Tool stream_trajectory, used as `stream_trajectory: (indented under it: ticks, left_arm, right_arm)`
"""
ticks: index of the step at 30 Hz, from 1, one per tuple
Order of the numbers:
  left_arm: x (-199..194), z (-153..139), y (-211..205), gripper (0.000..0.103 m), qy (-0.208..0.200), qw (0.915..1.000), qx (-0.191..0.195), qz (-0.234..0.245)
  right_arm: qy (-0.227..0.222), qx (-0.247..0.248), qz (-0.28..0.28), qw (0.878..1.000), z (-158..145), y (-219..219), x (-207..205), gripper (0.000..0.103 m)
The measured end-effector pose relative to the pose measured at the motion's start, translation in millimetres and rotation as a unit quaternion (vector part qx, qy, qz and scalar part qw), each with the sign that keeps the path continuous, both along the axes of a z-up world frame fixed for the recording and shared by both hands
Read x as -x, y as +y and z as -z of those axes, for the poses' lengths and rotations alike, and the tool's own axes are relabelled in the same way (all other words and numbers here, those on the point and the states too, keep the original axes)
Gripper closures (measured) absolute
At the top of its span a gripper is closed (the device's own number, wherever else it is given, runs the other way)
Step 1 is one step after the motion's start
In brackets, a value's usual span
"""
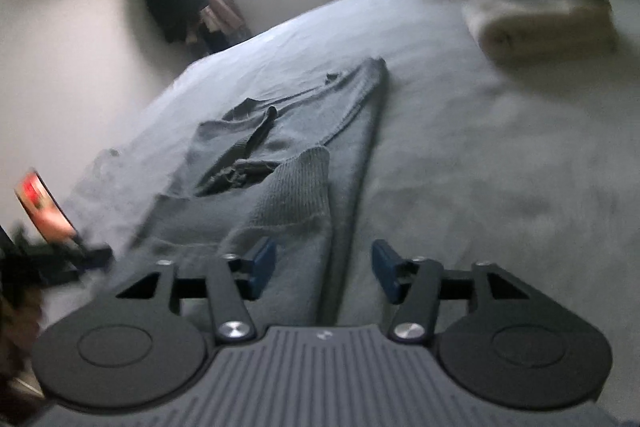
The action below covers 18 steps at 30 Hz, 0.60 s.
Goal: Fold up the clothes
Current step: 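Open both grippers to lay the folded hem on the sweater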
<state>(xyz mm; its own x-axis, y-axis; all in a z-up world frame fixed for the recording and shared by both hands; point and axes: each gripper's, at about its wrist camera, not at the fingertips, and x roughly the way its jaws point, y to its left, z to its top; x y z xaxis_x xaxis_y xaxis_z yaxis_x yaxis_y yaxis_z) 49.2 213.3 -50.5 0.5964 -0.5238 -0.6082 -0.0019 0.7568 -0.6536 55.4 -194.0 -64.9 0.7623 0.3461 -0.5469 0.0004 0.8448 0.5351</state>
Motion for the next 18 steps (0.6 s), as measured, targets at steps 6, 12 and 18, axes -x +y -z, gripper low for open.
stream_trajectory:
  ticks: [6,12,18]
  left_arm:
    - [-5,25,28,0.053,0.09,0.9879,0.12,0.037]
    - [-10,40,24,0.053,0.118,0.9788,0.151,0.072]
    - [-16,43,8,0.053,0.113,0.9767,0.162,0.084]
  right_arm:
    - [0.088,-0.16,-0.024,0.983,17,-30,2,0.034]
    - [0.129,-0.203,-0.048,0.97,25,-30,-4,0.034]
    - [0.132,-0.216,-0.061,0.966,26,-16,-14,0.034]
